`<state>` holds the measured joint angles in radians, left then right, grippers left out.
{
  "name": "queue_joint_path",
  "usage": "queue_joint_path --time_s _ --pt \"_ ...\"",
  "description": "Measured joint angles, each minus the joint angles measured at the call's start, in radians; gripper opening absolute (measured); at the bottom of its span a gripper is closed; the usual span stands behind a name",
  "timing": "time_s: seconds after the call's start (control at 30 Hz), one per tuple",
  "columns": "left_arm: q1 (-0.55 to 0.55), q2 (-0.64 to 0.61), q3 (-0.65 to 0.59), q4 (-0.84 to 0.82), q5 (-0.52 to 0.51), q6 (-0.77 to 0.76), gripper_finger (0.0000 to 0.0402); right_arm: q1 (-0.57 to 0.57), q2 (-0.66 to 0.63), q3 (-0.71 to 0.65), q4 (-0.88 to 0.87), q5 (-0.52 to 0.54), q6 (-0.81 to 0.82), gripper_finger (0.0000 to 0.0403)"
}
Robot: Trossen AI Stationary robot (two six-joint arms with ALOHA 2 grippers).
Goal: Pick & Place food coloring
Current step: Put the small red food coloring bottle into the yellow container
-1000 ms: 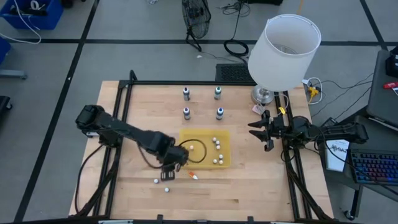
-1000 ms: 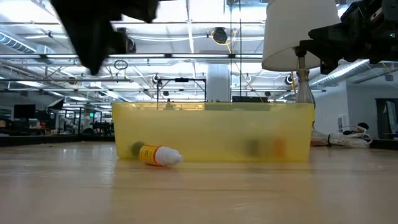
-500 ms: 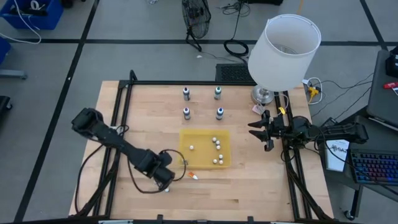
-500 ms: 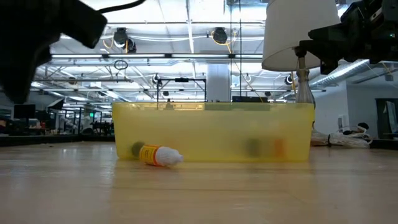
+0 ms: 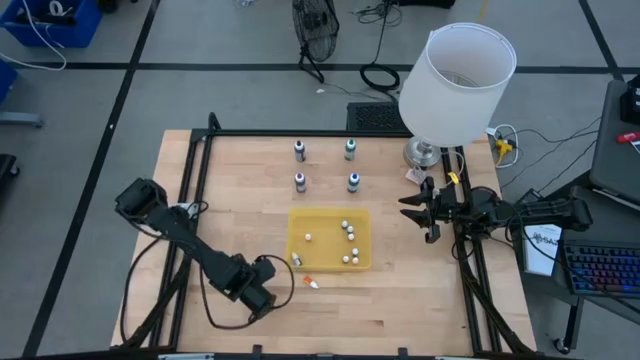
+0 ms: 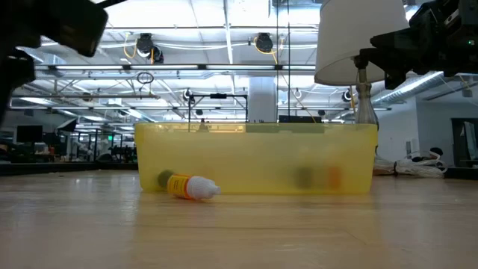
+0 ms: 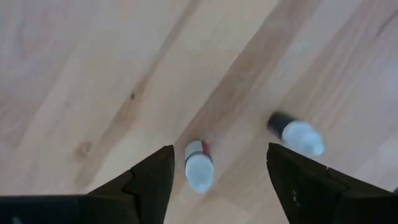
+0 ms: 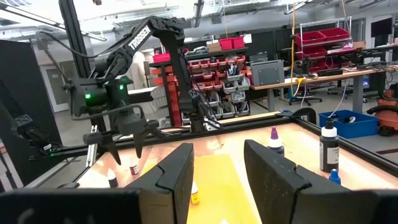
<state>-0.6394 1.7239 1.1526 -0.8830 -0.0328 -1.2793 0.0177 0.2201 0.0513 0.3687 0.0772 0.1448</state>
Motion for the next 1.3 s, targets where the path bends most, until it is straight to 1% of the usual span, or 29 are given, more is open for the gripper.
queue_joint_path --time_s 0.2,0.73,1.0,1.3 --pt "-0.015 0.058 0.0 0.013 0.065 0.022 0.0228 0.0 0.0 0.0 0.0 0.0 0.0 0.013" --pt "-0.035 0.067 0.0 0.012 0.058 0.009 0.0174 0.0 0.0 0.0 0.0 0.0 0.0 0.013" --pt "-0.044 0.067 0.0 0.013 0.051 0.006 0.0157 0.0 0.0 0.0 0.0 0.0 0.0 0.013" --pt "-0.044 0.067 0.0 0.013 0.033 0.039 0.014 0.0 0.0 0.0 0.0 0.0 0.0 0.013"
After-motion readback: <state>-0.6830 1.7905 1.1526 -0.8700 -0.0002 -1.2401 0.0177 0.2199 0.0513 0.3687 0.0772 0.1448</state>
